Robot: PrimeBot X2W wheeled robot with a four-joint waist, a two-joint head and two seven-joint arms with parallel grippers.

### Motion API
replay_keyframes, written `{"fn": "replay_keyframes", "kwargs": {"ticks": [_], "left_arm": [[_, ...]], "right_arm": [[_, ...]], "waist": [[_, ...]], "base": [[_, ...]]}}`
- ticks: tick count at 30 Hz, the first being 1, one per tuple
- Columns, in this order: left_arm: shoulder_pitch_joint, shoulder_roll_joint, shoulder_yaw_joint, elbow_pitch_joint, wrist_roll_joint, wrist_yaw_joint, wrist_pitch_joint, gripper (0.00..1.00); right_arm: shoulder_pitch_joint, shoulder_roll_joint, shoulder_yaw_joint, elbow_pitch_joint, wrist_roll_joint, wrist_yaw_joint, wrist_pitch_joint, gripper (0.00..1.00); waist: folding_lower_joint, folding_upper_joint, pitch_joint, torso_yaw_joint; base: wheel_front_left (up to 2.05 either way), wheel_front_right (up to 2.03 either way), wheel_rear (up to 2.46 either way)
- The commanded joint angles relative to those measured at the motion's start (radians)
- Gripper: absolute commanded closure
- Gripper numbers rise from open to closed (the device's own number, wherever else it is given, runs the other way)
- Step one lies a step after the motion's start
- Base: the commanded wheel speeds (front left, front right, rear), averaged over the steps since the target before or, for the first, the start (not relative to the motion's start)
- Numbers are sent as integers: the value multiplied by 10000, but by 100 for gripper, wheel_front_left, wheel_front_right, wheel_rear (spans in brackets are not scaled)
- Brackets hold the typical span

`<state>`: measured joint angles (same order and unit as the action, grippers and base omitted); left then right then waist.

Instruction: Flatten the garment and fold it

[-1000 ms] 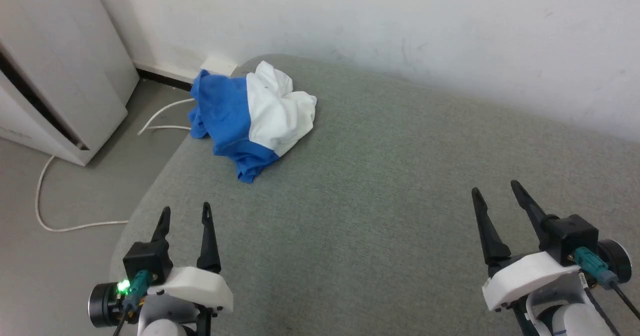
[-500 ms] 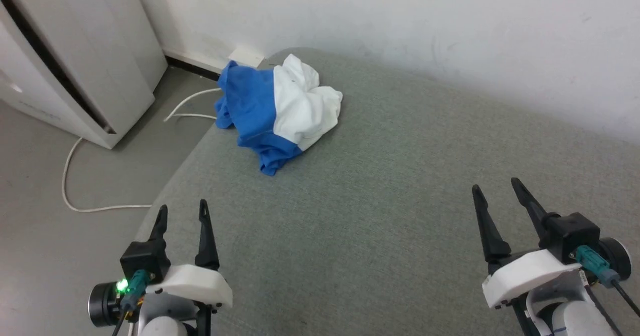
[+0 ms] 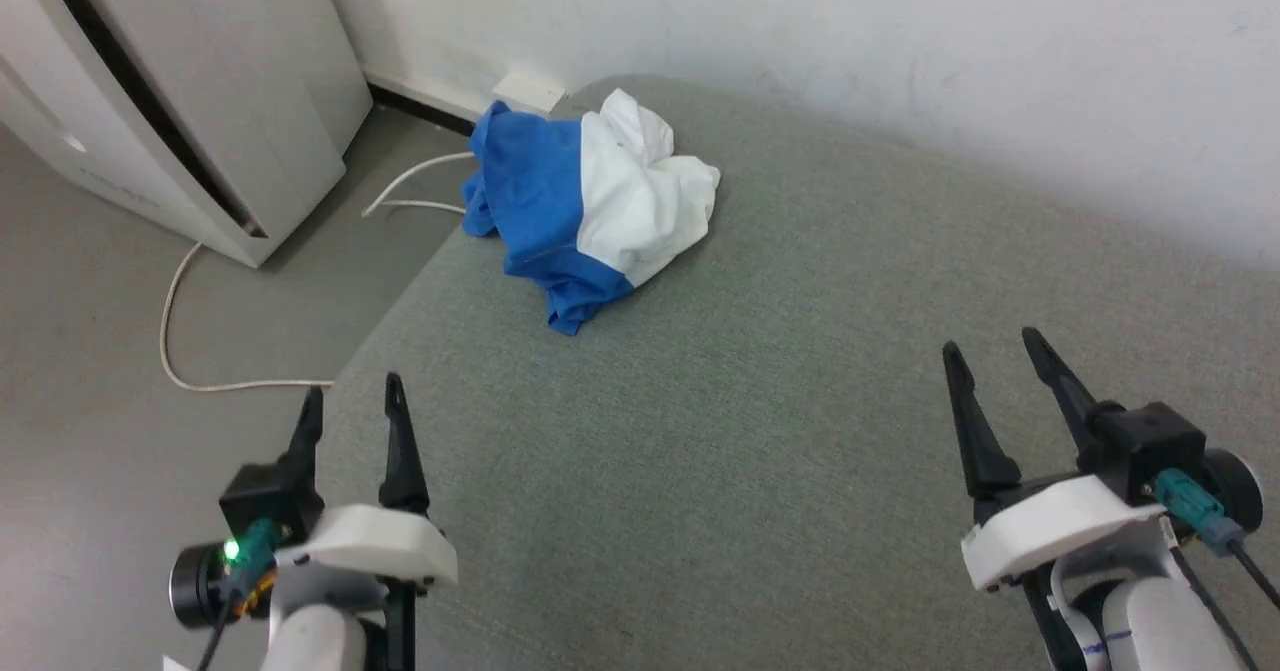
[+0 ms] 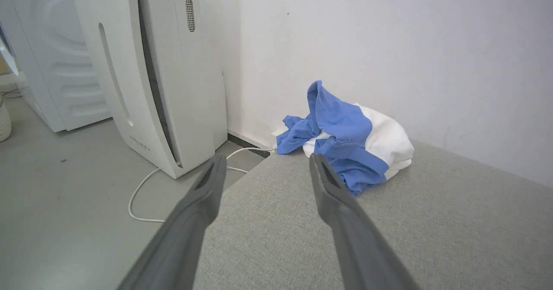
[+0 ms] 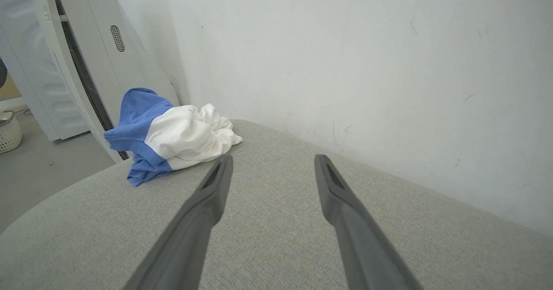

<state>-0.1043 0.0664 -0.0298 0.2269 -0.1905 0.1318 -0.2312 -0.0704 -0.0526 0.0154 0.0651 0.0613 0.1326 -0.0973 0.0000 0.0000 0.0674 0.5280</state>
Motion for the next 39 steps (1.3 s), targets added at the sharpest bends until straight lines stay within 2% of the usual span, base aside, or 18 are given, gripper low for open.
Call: {"fn": "replay_keyframes", "kwargs": {"ticks": [1,5,9,14,20,28,33,37,38,39], "left_arm": [[-342,40,34,57,-163,-84,-105,0],[-1281,183,155,209,-659,-435,-32,0],[-2734,552,456,483,-1258,-721,520,0],[-4598,1228,838,931,-1984,-1075,1846,0],[-6097,2010,1298,1593,-2905,-1393,3765,0],[-6533,2824,1974,2670,-4041,-879,6968,0],[-6212,2959,2178,2686,-4551,-363,8675,0],[-5764,3019,2122,2268,-4657,-29,9619,0],[-5651,3066,2080,2134,-4631,-5,9758,28],[-5556,3148,2039,1928,-4558,-32,9751,67]], "right_arm": [[-246,21,28,-72,-27,-17,-10,0],[-668,23,124,-344,-230,-18,120,0],[-1171,24,365,-596,-420,-19,246,0],[-1844,24,604,-856,-603,-19,248,0],[-2417,24,726,-864,-531,-19,22,0],[-2706,24,767,-616,-215,-19,-324,0],[-2755,24,665,-461,-127,-19,-440,0],[-2710,24,612,-263,-57,-19,-517,0],[-2688,24,610,-204,-32,-19,-540,0],[-2665,24,619,-153,-2,-19,-563,0]], "waist": [[0,0,292,-45],[0,0,1154,-367],[0,0,2322,-1006],[0,0,3760,-2071],[0,0,4823,-3169],[0,0,5294,-4125],[0,0,5225,-4353],[0,0,4898,-4344],[0,0,4762,-4322],[0,0,4625,-4300]], "base": [[0,0,0],[0,0,0],[0,0,0],[0,0,0],[0,0,0],[0,0,0],[0,0,0],[0,0,0],[0,0,0],[0,0,0]]}}
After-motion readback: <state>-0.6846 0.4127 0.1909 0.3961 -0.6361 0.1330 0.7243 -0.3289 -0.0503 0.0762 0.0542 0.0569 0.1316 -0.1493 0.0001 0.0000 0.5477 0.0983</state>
